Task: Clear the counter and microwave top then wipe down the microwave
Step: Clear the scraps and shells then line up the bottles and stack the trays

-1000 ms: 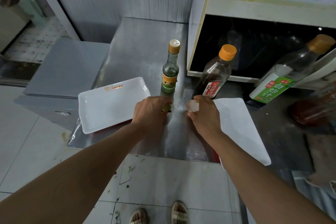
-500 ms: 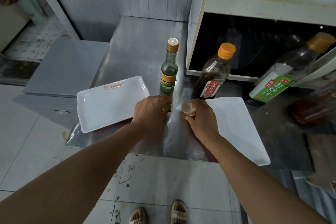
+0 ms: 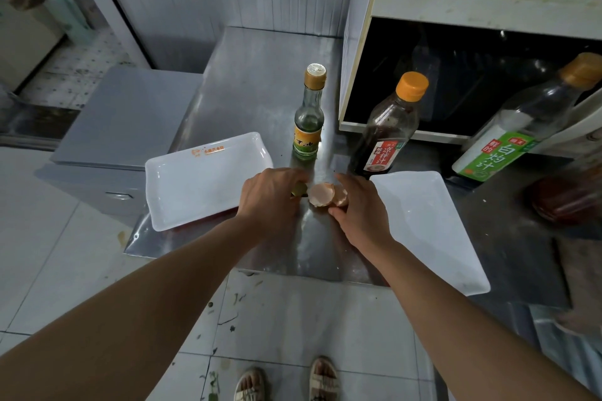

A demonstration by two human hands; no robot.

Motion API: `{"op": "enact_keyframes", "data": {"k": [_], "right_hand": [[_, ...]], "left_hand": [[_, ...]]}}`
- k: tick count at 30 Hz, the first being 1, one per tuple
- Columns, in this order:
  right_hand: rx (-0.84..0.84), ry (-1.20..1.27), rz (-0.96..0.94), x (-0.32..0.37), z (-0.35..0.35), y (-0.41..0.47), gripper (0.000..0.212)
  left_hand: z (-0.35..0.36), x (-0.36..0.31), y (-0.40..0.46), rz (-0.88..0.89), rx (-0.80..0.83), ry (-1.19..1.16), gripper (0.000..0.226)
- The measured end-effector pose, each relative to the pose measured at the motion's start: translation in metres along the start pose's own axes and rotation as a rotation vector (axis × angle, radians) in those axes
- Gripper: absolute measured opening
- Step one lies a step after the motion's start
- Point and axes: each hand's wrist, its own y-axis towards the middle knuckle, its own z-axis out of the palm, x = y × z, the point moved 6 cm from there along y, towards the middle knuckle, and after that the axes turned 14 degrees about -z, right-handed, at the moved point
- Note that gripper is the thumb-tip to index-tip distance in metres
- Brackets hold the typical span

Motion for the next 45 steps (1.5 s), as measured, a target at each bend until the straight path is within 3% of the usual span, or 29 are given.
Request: {"op": "enact_keyframes", "data": {"k": [7,22,31,36,45], "right_hand": [[-0.028,0.013,-0.001,0.000,-0.002,-0.003,0.058],[-0.278,0.020,-0.035,0.006,-0.030,-0.004,0.033],[-0.156,0.070,-0.129,0.025,-0.011,0.009,0.043],[0.003,0.019,-0.148,0.024,0.007,0.005,0.048],[-0.015,0.059,-0.187,0.023,0.010,0.006,0.062]], "left_hand": [[0.000,0.004,-0.003,-0.013,0.003,0.024,0.038],[-0.011,0.005,-0.007,-0.024,-0.025,0.020,0.035],[-0.015,0.015,-0.006,-0.043,-0.044,0.018,0.034],[-0.011,0.021,-0.007,-0.058,-0.020,0.005,0.034],[-0.010,0.018,-0.006,-0.050,-0.024,0.005,0.034]]}}
